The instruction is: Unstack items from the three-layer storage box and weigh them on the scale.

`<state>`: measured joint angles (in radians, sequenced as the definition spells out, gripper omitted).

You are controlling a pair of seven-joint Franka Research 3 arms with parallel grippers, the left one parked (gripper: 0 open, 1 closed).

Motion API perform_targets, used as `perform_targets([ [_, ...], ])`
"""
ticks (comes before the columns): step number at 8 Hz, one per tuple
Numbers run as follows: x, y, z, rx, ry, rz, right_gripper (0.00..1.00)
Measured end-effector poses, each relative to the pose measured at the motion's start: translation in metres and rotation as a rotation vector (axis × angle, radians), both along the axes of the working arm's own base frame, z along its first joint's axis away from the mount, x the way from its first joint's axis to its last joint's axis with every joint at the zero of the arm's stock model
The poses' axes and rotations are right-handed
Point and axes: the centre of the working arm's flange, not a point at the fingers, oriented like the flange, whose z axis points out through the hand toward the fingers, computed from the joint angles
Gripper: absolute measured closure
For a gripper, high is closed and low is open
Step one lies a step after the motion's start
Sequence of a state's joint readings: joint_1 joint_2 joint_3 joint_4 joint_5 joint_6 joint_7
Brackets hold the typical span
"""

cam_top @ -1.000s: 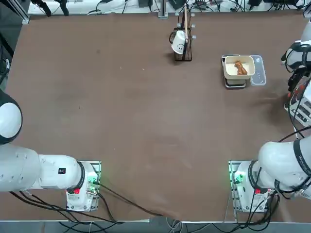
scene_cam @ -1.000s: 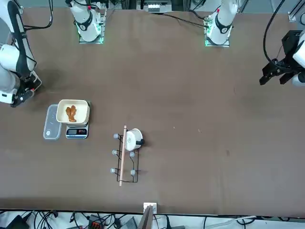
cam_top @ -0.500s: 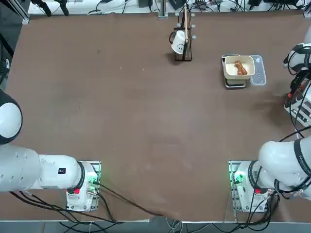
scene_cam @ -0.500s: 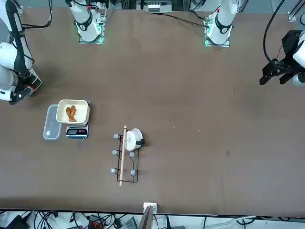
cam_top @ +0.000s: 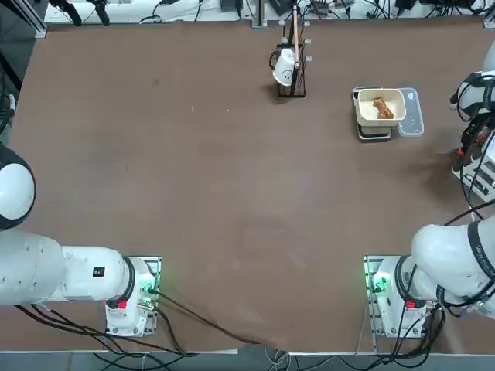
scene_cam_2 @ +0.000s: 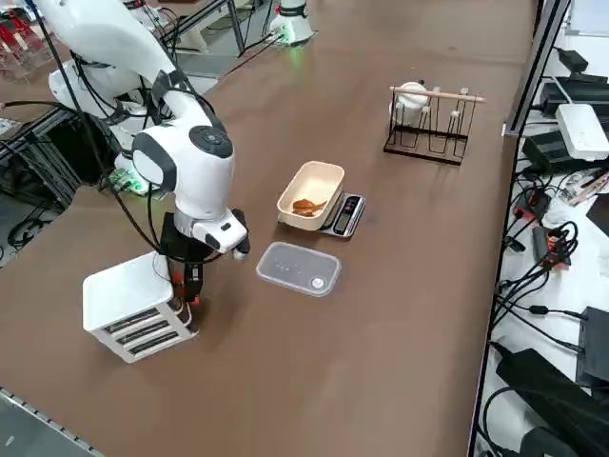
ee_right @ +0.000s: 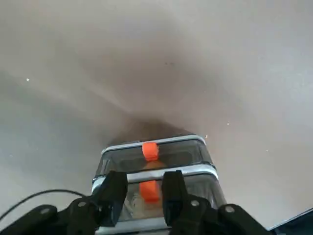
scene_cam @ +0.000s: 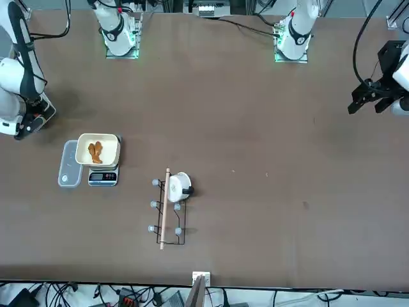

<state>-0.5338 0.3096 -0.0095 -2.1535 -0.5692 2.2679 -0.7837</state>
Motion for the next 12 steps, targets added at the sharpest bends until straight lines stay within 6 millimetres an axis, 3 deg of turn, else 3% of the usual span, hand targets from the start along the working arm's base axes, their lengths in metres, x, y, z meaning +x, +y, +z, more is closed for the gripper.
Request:
perform_targets([
  [2,0.0001,-0.0001,0.0001,0.000,0.000,0.001,0.68],
  [3,0.0012,-0.0004,0.0012,-0.003,-0.004,0.005,0.85],
  [12,0.0080,0.0093,0.0017,-0.003,-0.008,0.031,0.89],
])
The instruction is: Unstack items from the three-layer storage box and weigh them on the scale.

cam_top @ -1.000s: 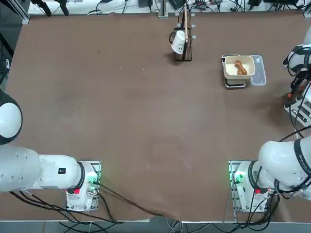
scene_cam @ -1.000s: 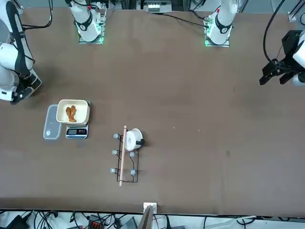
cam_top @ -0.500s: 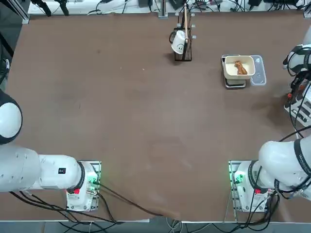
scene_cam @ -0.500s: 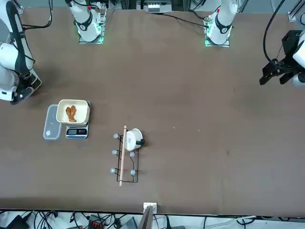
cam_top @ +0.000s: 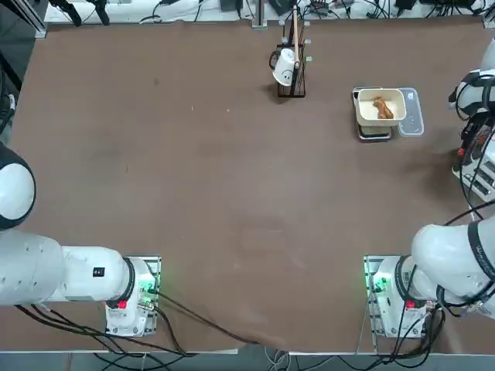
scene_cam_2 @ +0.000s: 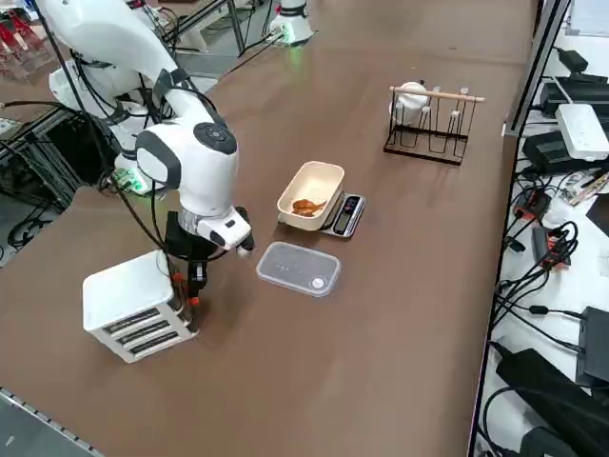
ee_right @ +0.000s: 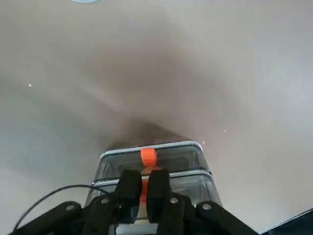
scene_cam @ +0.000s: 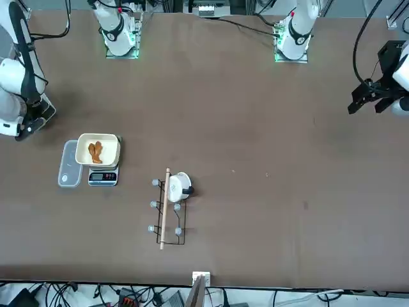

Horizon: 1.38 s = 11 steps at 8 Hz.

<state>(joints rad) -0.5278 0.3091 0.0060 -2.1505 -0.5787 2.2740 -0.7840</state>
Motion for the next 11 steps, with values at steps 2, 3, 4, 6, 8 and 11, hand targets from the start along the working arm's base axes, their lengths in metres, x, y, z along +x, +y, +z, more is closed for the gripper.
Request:
perform_targets([
  [2,0.011,0.015,0.001,-0.006,-0.014,0.015,0.89],
  [3,0.017,0.026,0.001,-0.012,-0.023,0.014,0.89],
  [4,0.022,0.036,0.000,-0.016,-0.029,0.017,0.89],
  [6,0.034,0.048,-0.001,-0.018,-0.038,0.031,0.89],
  [8,0.049,0.058,-0.002,-0.004,-0.055,0.032,0.89],
  [11,0.059,0.070,-0.001,0.008,-0.067,0.037,0.89],
])
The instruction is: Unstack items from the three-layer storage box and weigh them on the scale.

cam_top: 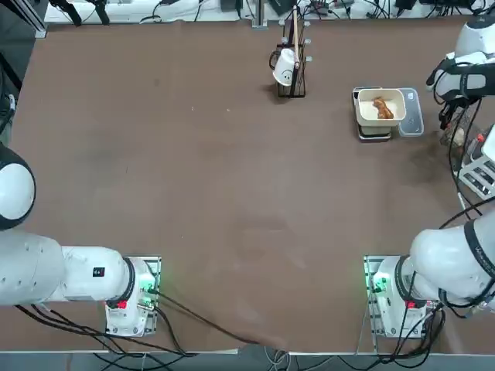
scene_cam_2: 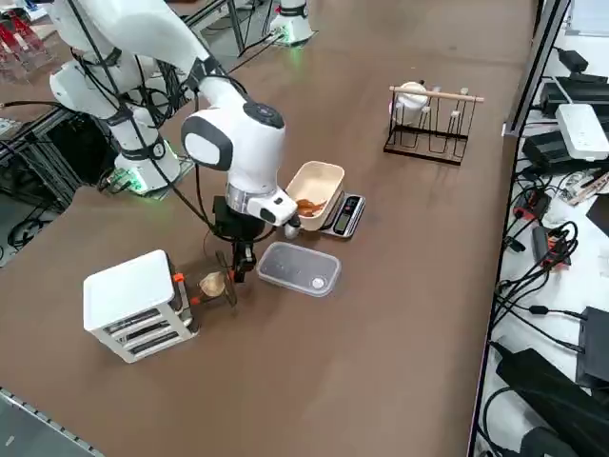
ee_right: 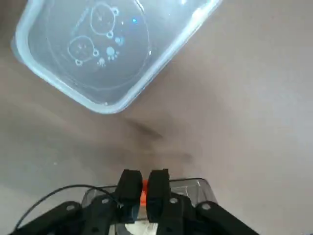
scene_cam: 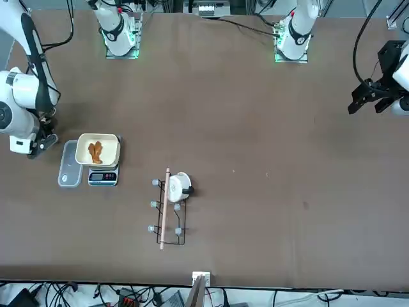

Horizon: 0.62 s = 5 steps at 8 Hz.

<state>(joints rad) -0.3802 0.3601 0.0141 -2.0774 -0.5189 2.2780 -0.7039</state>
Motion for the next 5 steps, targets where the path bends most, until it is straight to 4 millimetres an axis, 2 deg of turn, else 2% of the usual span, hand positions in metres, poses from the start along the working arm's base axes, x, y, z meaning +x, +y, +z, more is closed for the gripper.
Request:
perform_targets([
  [2,0.003,0.004,0.001,0.010,-0.005,-0.007,0.90],
  [3,0.004,0.004,0.003,0.016,-0.012,-0.016,0.80],
  [5,0.015,0.005,0.015,0.018,-0.047,-0.023,0.42],
])
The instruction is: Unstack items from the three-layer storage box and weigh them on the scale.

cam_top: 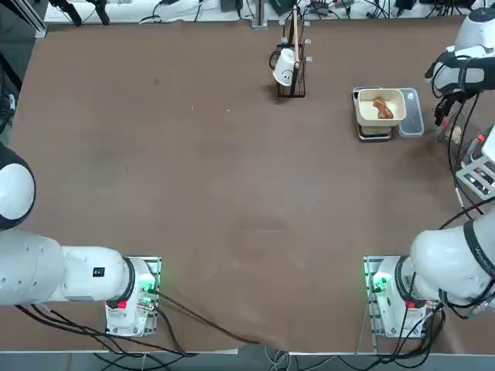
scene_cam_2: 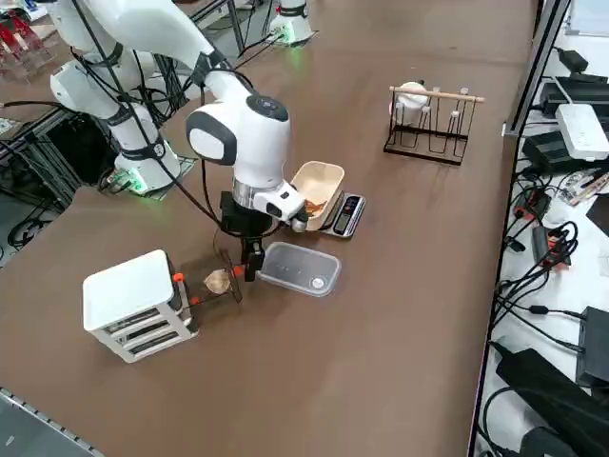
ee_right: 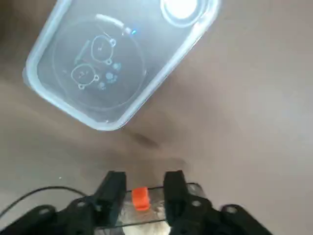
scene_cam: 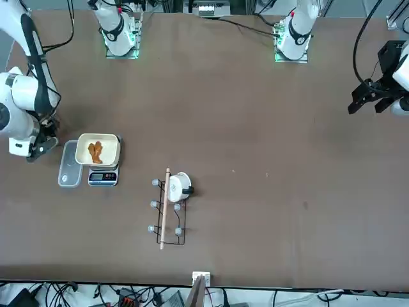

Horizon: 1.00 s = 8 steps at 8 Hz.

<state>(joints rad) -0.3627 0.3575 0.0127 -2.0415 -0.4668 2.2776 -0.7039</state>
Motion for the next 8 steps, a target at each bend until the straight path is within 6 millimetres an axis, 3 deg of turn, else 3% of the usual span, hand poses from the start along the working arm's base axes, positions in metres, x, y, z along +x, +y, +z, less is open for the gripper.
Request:
perform_targets([
  [2,0.005,-0.005,0.031,-0.025,0.013,-0.022,0.08],
  [4,-0.009,-0.016,0.059,-0.043,0.078,-0.071,0.15],
  [5,-0.019,-0.028,0.057,-0.040,0.091,-0.095,0.17],
  [6,-0.032,-0.044,0.043,-0.026,0.088,-0.111,0.22],
  [8,-0.053,-0.064,0.015,0.001,0.058,-0.123,0.22],
])
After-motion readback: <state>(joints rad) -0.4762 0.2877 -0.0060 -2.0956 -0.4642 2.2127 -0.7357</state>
